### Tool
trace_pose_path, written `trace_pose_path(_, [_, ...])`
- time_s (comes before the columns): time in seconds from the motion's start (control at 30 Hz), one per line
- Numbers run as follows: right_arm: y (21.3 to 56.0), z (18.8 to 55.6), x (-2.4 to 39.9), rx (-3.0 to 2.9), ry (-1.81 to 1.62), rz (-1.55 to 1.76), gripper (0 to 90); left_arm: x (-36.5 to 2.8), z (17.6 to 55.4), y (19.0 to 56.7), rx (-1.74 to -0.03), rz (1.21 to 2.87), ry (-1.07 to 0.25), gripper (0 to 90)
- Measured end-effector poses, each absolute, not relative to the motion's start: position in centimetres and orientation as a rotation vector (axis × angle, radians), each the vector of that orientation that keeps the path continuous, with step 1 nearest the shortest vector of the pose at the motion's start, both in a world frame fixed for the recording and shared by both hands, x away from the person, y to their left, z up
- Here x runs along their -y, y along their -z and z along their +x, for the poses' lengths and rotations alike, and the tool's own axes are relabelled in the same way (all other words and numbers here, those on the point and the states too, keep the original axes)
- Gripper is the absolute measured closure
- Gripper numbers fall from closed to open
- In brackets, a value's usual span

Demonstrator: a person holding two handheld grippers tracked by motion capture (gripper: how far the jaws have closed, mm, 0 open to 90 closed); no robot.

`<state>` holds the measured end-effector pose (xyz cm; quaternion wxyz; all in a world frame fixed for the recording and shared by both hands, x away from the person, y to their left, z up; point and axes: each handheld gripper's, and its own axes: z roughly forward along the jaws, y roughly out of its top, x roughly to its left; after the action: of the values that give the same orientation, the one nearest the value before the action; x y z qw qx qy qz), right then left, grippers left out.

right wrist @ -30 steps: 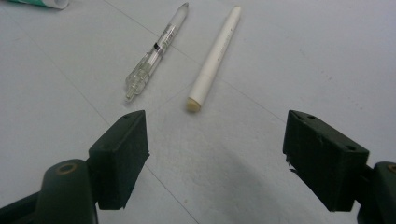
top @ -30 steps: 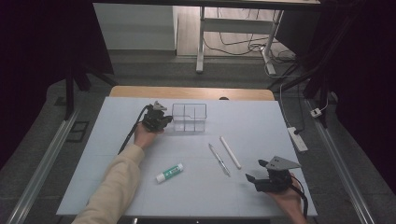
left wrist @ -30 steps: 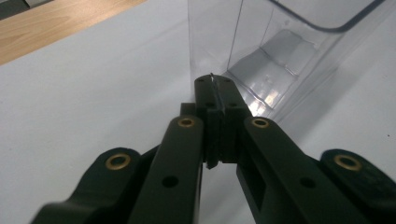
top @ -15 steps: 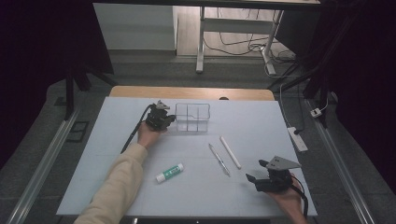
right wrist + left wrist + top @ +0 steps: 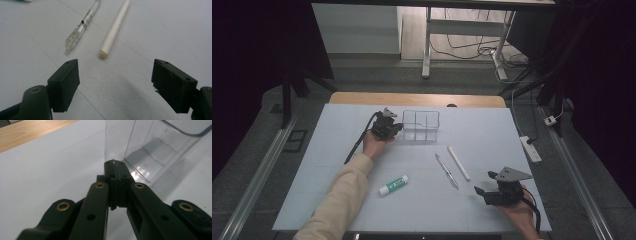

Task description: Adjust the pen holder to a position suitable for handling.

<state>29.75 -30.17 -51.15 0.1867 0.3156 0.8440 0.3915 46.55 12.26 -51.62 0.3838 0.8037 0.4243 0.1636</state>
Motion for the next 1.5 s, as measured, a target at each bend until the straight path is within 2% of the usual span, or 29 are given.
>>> trace_pose_path(0.43, [51.0, 29.7, 30.4, -2.365, -1.115, 0.887, 21.8, -13.0, 46.1, 50.7, -1.058, 2.05, -0.4, 88.9])
trace_pose_path(0.83, [51.1, 29.8, 31.1, -2.354, -1.125, 0.905, 21.9, -15.0, 42.7, 48.7, -1.02, 2.085, -0.416, 87.3])
trace_pose_path(1.0, [51.0, 29.9, 31.0, -2.356, -1.115, 0.902, 21.9, -16.1, 40.8, 47.9, -0.994, 2.084, -0.415, 76.4])
trace_pose_path(1.07, [51.0, 30.0, 30.9, -2.358, -1.123, 0.898, 21.9, -16.7, 40.0, 47.6, -0.969, 2.08, -0.416, 66.7])
trace_pose_path(1.2, [51.1, 30.0, 30.9, -2.362, -1.12, 0.898, 21.9, -17.2, 38.6, 47.3, -0.941, 2.085, -0.409, 53.6])
trace_pose_path(1.37, [51.2, 30.1, 30.9, -2.364, -1.122, 0.896, 21.9, -17.8, 36.9, 47.1, -0.945, 2.102, -0.399, 45.4])
trace_pose_path(1.5, [51.1, 30.0, 31.0, -2.363, -1.115, 0.895, 21.9, -18.2, 35.7, 47.0, -0.954, 2.106, -0.38, 42.9])
